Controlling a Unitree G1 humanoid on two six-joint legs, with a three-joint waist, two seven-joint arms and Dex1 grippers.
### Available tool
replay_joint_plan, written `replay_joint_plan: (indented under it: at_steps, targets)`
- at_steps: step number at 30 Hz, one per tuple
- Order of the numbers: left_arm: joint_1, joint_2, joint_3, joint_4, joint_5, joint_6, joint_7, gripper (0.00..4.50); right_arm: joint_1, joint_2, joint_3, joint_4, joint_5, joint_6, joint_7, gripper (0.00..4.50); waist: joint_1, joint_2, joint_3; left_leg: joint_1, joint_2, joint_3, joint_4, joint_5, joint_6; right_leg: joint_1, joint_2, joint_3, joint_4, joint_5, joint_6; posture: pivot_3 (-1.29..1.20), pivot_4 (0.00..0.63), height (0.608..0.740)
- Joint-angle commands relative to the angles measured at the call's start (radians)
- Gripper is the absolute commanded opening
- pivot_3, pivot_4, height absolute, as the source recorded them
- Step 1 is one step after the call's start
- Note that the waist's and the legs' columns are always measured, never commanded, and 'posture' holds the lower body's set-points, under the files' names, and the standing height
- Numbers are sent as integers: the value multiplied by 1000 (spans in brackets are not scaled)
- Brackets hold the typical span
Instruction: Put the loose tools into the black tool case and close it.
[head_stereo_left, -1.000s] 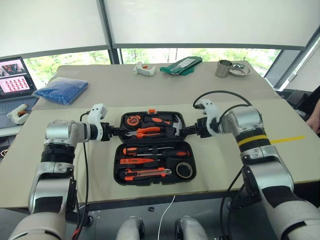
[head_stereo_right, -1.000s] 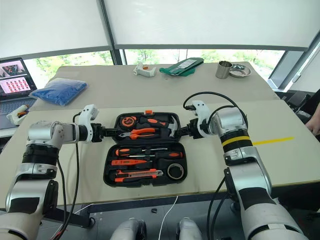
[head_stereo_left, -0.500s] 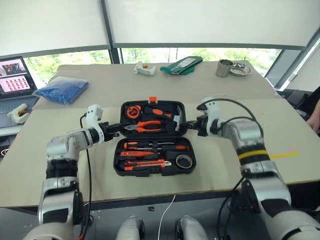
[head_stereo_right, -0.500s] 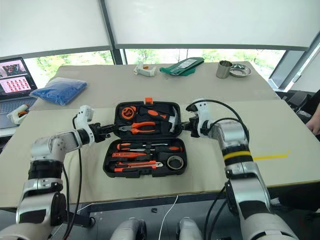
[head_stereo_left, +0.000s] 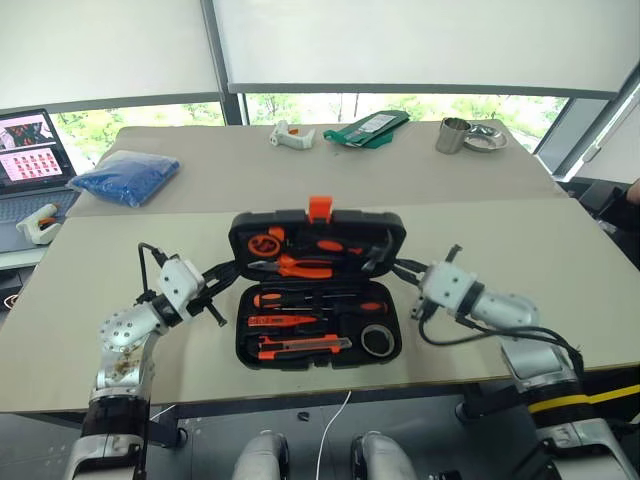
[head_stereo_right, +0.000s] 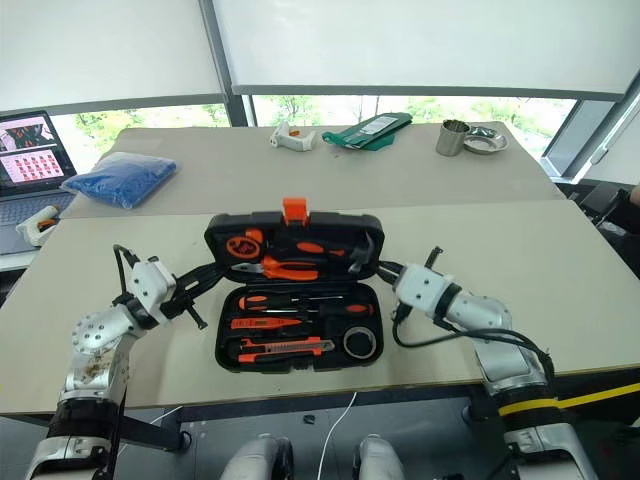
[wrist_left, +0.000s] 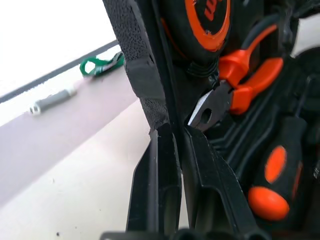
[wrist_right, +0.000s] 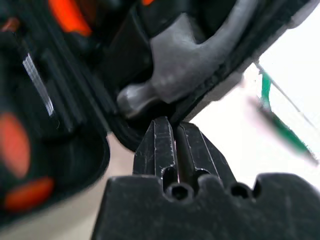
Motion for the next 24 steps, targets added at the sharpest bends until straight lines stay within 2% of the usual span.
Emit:
replay_joint_plan:
  at_steps: [1,2,3,5,6,8,10,12,14,15,16,17,22,24]
  targets:
    - [44,46,-44,-7,0,-117,-87,752,64,-41,10,53,-51,-205,-43,372,1,0,0,3,1,0,0,0,0,3,0,0,0,0,0,0,150,740]
    - [57,68,-47,-2,-1,-137,-106,918,85,-55,6,60,-54,-232,-52,746,2,0,0,3,1,-1,0,-1,-1,3,0,-1,0,-1,-1,0,150,740]
    - [64,88,-40,12,-6,-148,-114,1307,102,-68,-2,62,-55,-253,-62,944,3,0,0,4,1,-1,0,-1,-2,4,0,0,0,-2,-3,0,150,740]
    - [67,128,-13,52,-19,-143,-111,2243,133,-91,-31,52,-54,-273,-88,1820,2,0,0,6,2,-1,0,-1,-2,4,-1,1,1,-4,-6,0,150,740]
    - [65,145,3,74,-27,-130,-106,2458,150,-103,-46,41,-43,-277,-93,1999,2,0,0,6,2,-2,0,0,-1,4,-1,1,1,-3,-6,0,150,740]
    - [58,179,27,116,-53,-82,-110,3147,195,-129,-73,11,3,-260,-85,2704,4,0,0,7,2,-3,0,0,-1,5,-1,2,2,-3,-6,0,150,740]
    - [41,196,45,141,-93,-4,-110,3160,261,-153,-97,-38,118,-187,-34,3370,3,0,0,7,2,-4,0,0,-1,5,-1,2,2,-3,-6,0,150,740]
    - [16,200,45,150,-117,57,-122,3160,343,-181,-111,-124,278,-67,49,3370,9,0,0,8,2,-5,0,0,0,5,-1,2,2,-3,-5,0,150,740]
    - [-18,193,24,142,-129,113,-140,3160,435,-215,-127,-244,442,88,128,2785,15,0,0,8,3,-6,0,0,0,6,-1,2,1,-1,-1,0,150,740]
    - [-39,187,11,135,-127,134,-143,2630,473,-234,-134,-296,490,137,158,2446,19,0,0,7,2,-6,0,0,1,6,-1,2,1,-1,-1,0,150,740]
    - [-70,178,-2,135,-122,156,-144,2434,515,-257,-136,-356,540,201,190,2095,20,0,0,7,2,-6,0,0,1,6,-1,2,1,-1,-1,0,150,740]
    - [-99,168,-13,140,-118,176,-145,2030,548,-276,-139,-407,573,253,210,1750,21,-1,0,8,2,-6,0,0,1,6,-1,2,1,-1,-1,0,150,740]
    - [-271,120,-103,233,-38,253,-144,251,611,-306,-95,-612,620,431,254,75,24,-2,0,9,1,-7,1,-1,0,9,0,1,1,-2,-5,0,150,740]
    - [-333,104,-136,294,-3,253,-149,97,597,-295,-55,-663,603,487,259,7,21,-3,0,10,1,-8,1,-1,-1,10,0,1,1,-3,-6,0,150,740]
